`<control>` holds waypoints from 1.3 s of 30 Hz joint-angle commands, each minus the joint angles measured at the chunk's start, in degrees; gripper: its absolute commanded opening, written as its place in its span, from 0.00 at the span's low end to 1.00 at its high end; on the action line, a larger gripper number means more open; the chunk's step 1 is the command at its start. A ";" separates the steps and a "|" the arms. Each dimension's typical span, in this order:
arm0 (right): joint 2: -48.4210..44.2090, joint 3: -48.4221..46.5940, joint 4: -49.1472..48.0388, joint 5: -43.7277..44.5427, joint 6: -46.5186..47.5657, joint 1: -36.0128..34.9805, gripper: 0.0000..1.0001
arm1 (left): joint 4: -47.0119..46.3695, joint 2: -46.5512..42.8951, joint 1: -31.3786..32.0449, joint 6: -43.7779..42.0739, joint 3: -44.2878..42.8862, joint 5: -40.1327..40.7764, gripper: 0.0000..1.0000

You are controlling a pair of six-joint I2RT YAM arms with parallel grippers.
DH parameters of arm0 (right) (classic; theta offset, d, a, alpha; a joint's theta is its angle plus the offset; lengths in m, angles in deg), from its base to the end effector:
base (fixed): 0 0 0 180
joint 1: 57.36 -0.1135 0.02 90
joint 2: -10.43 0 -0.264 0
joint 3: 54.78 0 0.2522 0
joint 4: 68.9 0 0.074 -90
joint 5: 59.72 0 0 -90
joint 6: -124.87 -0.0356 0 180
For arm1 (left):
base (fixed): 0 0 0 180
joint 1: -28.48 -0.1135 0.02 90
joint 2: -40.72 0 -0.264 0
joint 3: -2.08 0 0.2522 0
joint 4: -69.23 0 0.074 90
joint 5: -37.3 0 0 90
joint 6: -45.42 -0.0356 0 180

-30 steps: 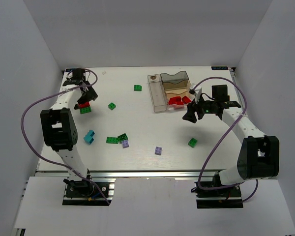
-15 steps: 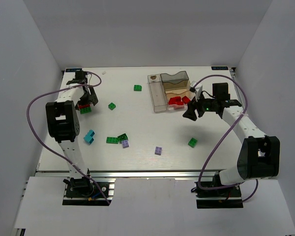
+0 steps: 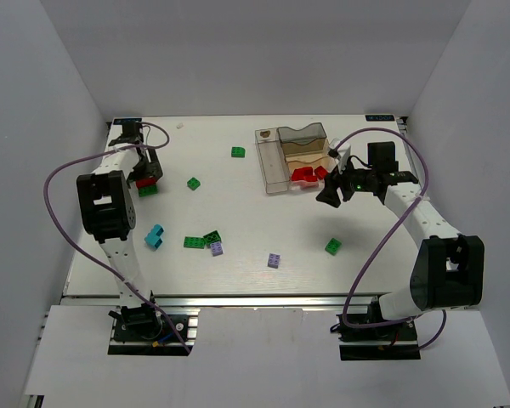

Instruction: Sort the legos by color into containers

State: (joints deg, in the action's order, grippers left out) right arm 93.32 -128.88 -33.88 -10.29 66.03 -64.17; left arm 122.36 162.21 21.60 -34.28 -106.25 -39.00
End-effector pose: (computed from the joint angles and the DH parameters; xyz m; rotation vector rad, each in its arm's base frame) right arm 0.3045 0.0597 0.2670 -1.0226 1.9280 0.5850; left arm 0.4429 0.0619 0.1818 -0.4716 2.6650 0.3079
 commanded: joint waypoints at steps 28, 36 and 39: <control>1.22 -4.44 0.72 0.24 -0.31 0.21 0.67 | -8.78 -7.48 0.63 2.79 5.79 -5.60 0.42; -0.71 -2.34 -1.65 1.63 -4.33 0.39 0.58 | -17.03 -21.98 3.88 8.57 11.68 -31.67 0.24; -2.03 -1.45 -5.78 3.04 -7.07 0.66 0.49 | -21.16 -24.72 7.30 12.45 14.40 -35.83 0.23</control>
State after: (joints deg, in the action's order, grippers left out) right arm 94.31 -130.70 -35.13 -8.54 62.62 -64.06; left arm 107.72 141.82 25.56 -26.63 -93.94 -64.12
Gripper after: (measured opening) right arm 0.519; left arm 0.742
